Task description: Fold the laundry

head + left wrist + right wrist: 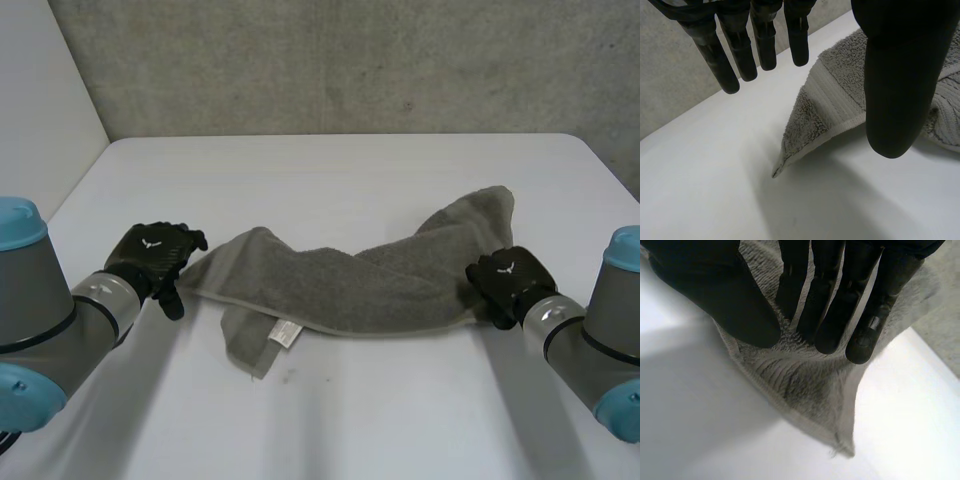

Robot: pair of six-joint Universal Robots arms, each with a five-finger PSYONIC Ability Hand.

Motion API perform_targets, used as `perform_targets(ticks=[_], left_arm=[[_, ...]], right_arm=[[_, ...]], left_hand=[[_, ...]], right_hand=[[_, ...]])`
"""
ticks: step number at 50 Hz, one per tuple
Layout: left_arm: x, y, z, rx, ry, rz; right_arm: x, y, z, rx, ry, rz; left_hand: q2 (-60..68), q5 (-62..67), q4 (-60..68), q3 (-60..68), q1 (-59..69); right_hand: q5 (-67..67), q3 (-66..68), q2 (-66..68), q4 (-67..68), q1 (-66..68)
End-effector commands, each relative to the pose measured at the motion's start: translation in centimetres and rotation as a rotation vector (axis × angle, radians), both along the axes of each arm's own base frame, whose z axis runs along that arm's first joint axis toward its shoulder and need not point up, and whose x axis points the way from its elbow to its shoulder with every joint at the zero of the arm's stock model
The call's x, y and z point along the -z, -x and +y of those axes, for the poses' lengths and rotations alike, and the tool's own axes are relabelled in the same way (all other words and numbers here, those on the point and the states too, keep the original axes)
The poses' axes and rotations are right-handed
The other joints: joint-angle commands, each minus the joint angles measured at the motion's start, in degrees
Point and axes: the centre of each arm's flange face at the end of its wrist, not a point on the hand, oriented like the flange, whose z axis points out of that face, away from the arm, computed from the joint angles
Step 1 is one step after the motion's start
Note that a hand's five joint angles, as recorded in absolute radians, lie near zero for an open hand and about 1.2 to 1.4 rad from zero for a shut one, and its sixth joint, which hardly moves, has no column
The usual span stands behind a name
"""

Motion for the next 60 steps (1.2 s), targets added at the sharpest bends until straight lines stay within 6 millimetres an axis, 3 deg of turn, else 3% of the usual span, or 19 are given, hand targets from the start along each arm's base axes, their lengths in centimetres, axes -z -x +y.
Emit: perform_targets(ticks=[1,9,14,25,39,44,46,47,49,52,54,55,57,58,59,60], left_arm=[[0.4,0.2,0.3,0.012,-0.007,0.002],[1.4,0.8,0.0,0.034,0.002,0.007],[2.3,1.2,0.1,0.076,-0.025,0.012],[3.7,1.7,-1.3,0.097,-0.020,0.015],[5.1,3.1,-3.2,0.119,0.012,0.020],[5.8,3.3,-4.0,0.125,0.015,0.008],[5.7,3.5,-4.6,0.132,0.037,-0.006],[5.7,3.5,-4.6,0.132,0.037,-0.006],[4.9,3.8,-5.5,0.141,0.088,-0.028],[4.0,4.0,-6.2,0.143,0.131,-0.035],[1.3,4.4,-7.8,0.141,0.233,-0.034],[1.3,4.4,-7.8,0.141,0.233,-0.034],[-2.9,5.2,-9.6,0.141,0.373,-0.007],[-2.9,5.3,-9.6,0.141,0.373,-0.007],[-5.7,5.7,-10.6,0.131,0.460,0.014],[-5.7,5.7,-10.6,0.131,0.461,0.015]], right_arm=[[-2.5,-0.2,-1.1,0.010,0.088,-0.033],[-6.5,-0.3,-1.4,0.032,0.150,-0.100],[-9.3,-0.2,-1.5,0.096,0.045,-0.267],[-11.1,-0.6,-1.1,0.062,-0.030,-0.358],[-10.9,-0.7,-0.9,0.053,-0.042,-0.357],[-11.5,-0.7,-1.3,0.051,-0.019,-0.354],[-11.6,-0.7,-1.5,0.049,-0.014,-0.353],[-11.6,-0.7,-1.5,0.049,-0.013,-0.353],[-11.9,-0.9,-1.9,0.041,-0.009,-0.344],[-11.6,-1.0,-2.8,0.031,-0.010,-0.292],[-11.5,-1.4,-3.3,0.012,0.003,-0.250],[-11.5,-1.4,-3.3,0.012,0.003,-0.250],[-12.5,-2.0,-5.2,-0.030,0.099,-0.161],[-12.5,-2.0,-5.2,-0.030,0.100,-0.161],[-13.8,-2.2,-6.5,-0.039,0.179,-0.131],[-15.9,-2.5,-7.9,-0.028,0.290,-0.120]], left_hand=[[2.6,2.7,2.7,2.6,2.4],[3.5,3.6,3.5,3.4,3.3],[3.6,3.7,3.7,3.6,3.5],[4.5,4.6,4.5,4.4,4.3],[8.9,9.0,8.9,8.8,8.7],[19.1,19.2,19.2,19.1,18.9],[36.5,36.6,36.6,36.5,36.3],[36.6,36.7,36.7,36.6,36.4],[58.4,58.5,58.4,58.3,58.2],[58.5,58.6,58.5,58.4,58.3],[58.5,58.6,58.5,58.4,58.3],[58.5,58.6,58.5,58.4,58.3],[58.5,58.6,58.5,58.4,58.3],[58.5,58.6,58.5,58.4,58.3],[58.5,58.6,58.5,58.4,58.3],[58.5,58.6,58.5,58.4,58.3]], right_hand=[[14.8,12.5,12.8,12.1,25.4],[14.8,12.5,12.8,12.1,25.4],[14.8,12.5,12.8,12.1,25.4],[14.8,12.5,12.8,12.1,25.4],[14.8,12.5,12.8,12.1,25.4],[14.8,12.5,12.8,12.1,25.4],[14.8,12.5,12.8,12.1,25.4],[14.8,12.5,12.8,12.1,25.4],[14.8,12.5,12.8,12.1,25.4],[14.8,12.5,12.8,12.1,25.4],[14.8,12.5,12.8,12.1,25.4],[14.8,12.5,12.8,12.1,25.4],[14.8,12.5,12.8,12.1,25.4],[14.8,12.5,12.8,12.1,25.4],[14.8,12.5,12.8,12.1,25.4],[14.8,12.5,12.8,12.1,25.4]])
